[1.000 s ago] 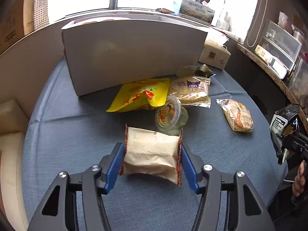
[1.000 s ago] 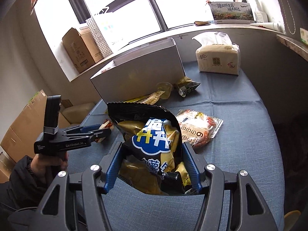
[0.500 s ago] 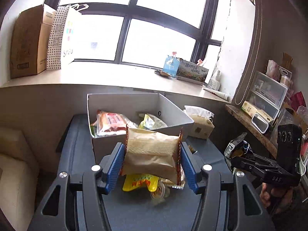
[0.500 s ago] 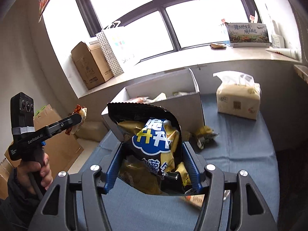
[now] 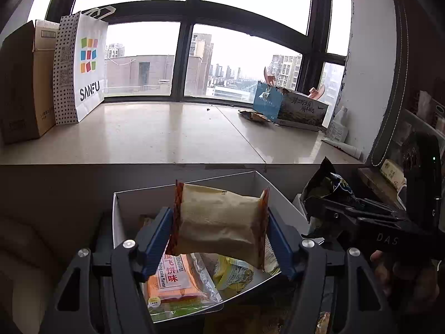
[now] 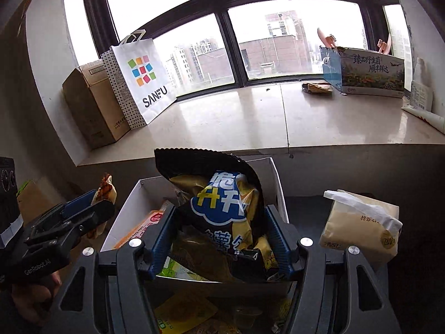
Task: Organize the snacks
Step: 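Lower both held packs into the white box and open both tools, then move both tools back over the remaining snacks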
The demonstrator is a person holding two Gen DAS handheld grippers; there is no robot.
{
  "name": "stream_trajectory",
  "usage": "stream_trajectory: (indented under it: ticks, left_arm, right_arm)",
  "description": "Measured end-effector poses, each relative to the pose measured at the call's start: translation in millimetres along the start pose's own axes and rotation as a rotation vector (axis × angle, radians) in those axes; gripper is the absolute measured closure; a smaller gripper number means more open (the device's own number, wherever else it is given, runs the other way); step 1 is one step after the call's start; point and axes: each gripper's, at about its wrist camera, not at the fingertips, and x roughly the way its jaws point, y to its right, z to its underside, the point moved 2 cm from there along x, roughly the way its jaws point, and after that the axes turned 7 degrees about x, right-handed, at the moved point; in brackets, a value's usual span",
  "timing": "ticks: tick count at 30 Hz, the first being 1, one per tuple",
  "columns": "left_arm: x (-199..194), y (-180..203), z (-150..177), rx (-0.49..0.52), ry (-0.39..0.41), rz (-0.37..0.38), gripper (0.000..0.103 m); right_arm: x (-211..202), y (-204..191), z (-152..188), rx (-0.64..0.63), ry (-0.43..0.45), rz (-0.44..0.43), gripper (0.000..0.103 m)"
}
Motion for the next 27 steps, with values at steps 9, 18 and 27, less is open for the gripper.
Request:
stream_trajectory:
  ticks: [9, 18, 27]
  left_arm:
    - [-12.8, -21.1, 11.2, -0.005, -0.042, -0.031, 0.000]
    - [-86.8, 0.6, 24.3, -0.004, 0.033, 0.004, 0.000]
    - [-162.2, 43.1, 64.6, 0.067, 0.102, 0.070, 0.000]
  right_arm:
    - [-9.7, 8.4, -2.4, 0.009, 0.052, 0.004, 0.000]
    - [-63.5, -14.7, 29.4, -0.082, 0.128, -0.098, 0.000]
    - [-139.6, -11.6, 96.6, -0.127, 0.169, -0.158, 0.000]
